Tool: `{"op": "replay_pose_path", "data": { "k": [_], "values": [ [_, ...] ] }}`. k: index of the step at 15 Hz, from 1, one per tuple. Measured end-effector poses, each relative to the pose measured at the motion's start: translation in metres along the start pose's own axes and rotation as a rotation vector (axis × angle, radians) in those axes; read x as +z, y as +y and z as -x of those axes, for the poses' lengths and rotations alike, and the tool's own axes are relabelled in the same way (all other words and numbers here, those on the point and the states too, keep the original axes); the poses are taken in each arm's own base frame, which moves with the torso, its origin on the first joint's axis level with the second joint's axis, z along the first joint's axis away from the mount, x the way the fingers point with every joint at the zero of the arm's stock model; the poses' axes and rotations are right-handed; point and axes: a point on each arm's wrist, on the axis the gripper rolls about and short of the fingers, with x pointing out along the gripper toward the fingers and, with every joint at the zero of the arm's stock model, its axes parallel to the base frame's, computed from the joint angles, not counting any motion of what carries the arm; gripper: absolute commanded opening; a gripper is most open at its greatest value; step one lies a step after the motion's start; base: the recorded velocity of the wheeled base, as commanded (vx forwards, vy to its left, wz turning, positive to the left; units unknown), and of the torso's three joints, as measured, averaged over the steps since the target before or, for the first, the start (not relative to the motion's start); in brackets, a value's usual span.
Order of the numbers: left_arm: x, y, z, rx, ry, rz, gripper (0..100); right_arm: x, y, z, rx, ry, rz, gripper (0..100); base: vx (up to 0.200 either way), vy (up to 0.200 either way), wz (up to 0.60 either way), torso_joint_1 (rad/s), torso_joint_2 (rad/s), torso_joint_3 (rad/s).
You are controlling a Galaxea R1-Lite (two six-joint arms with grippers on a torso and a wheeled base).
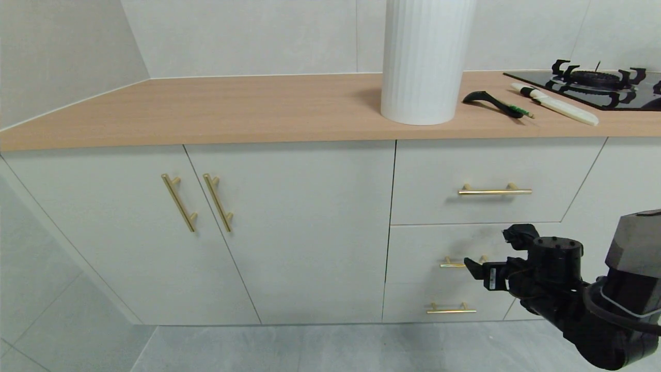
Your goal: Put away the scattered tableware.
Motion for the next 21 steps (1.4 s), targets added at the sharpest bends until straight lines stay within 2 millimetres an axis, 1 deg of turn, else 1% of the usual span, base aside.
{"op": "replay_pose_path", "data": {
  "k": [3,5,7,9,11,13,16,21],
  "values": [
    [0.0,0.0,0.0,0.0,0.0,0.0,100,-0.004,0.003,-0.019,-0.005,0.051,0.01,100,0.0,0.0,0.0,0.0,0.0,0.0],
    [0.0,0.0,0.0,0.0,0.0,0.0,100,0.003,0.006,-0.034,-0.012,0.099,0.017,100,0.0,0.0,0.0,0.0,0.0,0.0],
    [0.0,0.0,0.0,0.0,0.0,0.0,100,0.01,0.006,-0.041,-0.014,0.075,0.011,100,0.0,0.0,0.0,0.0,0.0,0.0],
    [0.0,0.0,0.0,0.0,0.0,0.0,100,0.012,0.003,-0.047,-0.034,0.062,0.005,100,0.0,0.0,0.0,0.0,0.0,0.0],
    [0.0,0.0,0.0,0.0,0.0,0.0,100,0.016,-0.006,-0.057,-0.091,0.043,-0.006,100,0.0,0.0,0.0,0.0,0.0,0.0],
    [0.0,0.0,0.0,0.0,0.0,0.0,100,0.013,-0.01,-0.062,-0.108,0.047,-0.011,100,0.0,0.0,0.0,0.0,0.0,0.0],
    [0.0,0.0,0.0,0.0,0.0,0.0,100,0.007,-0.011,-0.068,-0.112,0.059,-0.008,100,0.0,0.0,0.0,0.0,0.0,0.0],
    [0.0,0.0,0.0,0.001,0.0,0.0,100,-0.008,-0.01,-0.078,-0.115,0.095,-0.001,100,0.0,0.0,0.0,0.0,0.0,0.0]
  ]
}}
